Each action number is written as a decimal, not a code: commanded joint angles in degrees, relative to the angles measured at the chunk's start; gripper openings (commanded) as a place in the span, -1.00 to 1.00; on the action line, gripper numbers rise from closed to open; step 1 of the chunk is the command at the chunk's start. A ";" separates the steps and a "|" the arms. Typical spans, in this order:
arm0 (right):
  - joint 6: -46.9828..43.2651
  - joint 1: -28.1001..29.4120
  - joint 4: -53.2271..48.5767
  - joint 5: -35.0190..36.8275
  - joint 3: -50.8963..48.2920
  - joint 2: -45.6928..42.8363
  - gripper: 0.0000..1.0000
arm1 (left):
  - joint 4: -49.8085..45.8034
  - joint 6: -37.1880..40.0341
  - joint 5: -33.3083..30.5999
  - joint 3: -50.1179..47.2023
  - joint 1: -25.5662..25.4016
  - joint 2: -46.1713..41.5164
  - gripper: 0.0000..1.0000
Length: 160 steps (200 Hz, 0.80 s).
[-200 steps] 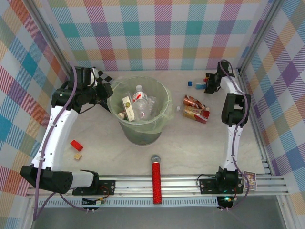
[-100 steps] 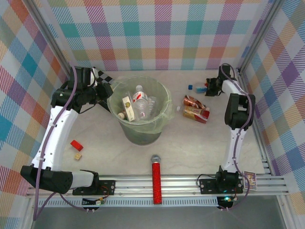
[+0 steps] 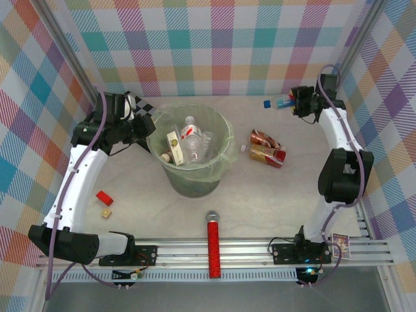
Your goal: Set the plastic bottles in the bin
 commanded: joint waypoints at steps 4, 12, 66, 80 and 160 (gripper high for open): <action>-15.09 4.68 -5.03 -1.26 4.08 -7.83 -0.27 | 0.59 1.30 1.35 -1.42 -0.82 -0.07 -0.43; -17.95 6.42 -5.86 -1.17 5.06 -9.77 -0.31 | 0.73 1.45 1.58 -1.90 -0.82 -0.06 -0.43; -35.51 21.83 -16.26 0.97 16.79 -15.04 -0.41 | 1.62 2.24 2.15 -4.67 -0.98 -0.62 -0.53; -39.32 25.83 -19.22 2.22 19.51 -14.54 -0.43 | 1.58 2.53 1.96 -5.12 -0.99 -0.94 -0.58; -55.60 44.77 -33.93 17.16 28.11 -6.27 -0.42 | 2.02 2.41 1.93 -6.22 -0.99 -1.54 -0.69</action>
